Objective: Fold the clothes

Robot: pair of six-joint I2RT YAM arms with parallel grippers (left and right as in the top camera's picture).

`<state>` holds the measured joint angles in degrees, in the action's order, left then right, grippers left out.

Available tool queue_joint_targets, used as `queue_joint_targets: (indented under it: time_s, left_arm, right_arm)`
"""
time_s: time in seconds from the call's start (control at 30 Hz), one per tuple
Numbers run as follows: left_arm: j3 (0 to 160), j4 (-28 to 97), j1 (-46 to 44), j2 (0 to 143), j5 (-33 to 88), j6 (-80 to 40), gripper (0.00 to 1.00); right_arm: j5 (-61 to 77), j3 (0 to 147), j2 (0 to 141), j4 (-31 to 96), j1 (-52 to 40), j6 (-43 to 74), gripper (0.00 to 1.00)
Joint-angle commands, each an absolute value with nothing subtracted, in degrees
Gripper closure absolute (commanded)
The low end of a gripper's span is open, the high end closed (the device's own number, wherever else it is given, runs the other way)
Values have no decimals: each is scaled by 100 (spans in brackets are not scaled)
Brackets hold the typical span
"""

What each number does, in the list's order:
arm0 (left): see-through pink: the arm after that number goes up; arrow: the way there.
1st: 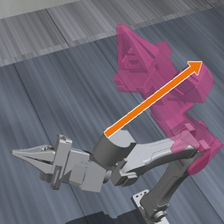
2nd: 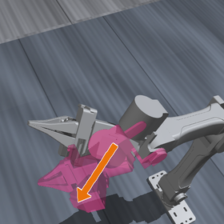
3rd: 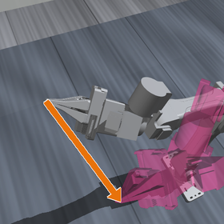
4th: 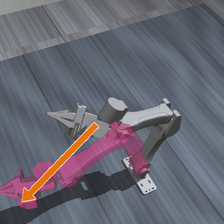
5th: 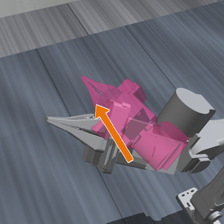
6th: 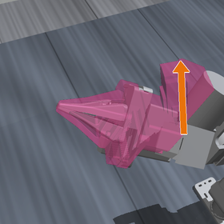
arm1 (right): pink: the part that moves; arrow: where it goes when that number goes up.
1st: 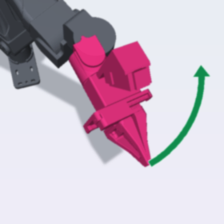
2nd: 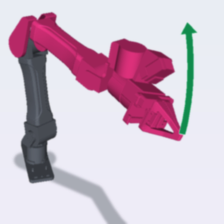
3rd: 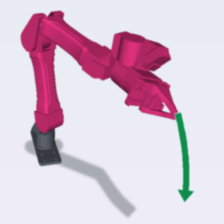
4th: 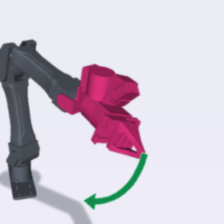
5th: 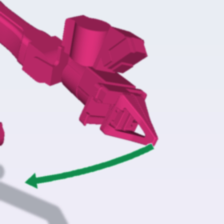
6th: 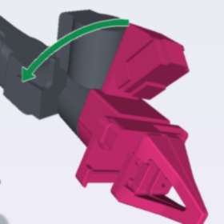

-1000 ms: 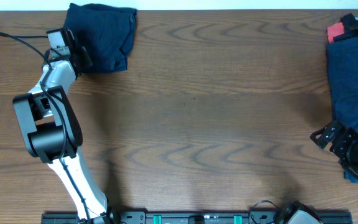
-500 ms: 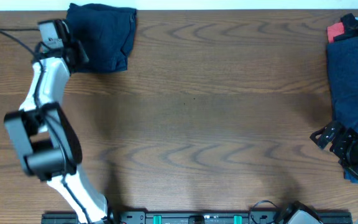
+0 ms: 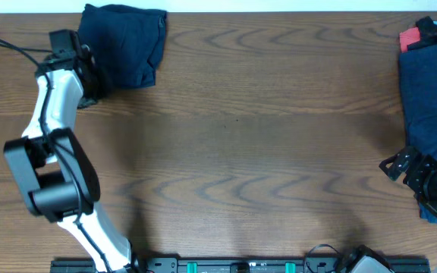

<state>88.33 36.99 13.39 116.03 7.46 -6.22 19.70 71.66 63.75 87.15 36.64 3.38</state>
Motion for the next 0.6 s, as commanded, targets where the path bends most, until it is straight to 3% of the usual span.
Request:
queue_joint_targets:
  time_s: [0.0,0.57]
  left_arm:
    - [8838,3688,1326,11769,1105,-720,94]
    - [8838,3111,991,12130,1120,-740,94]
  right_arm:
    - [1992,7210,6377,8698,3667,244,1]
    - [1990,7210,6377,8678,3669,204,1]
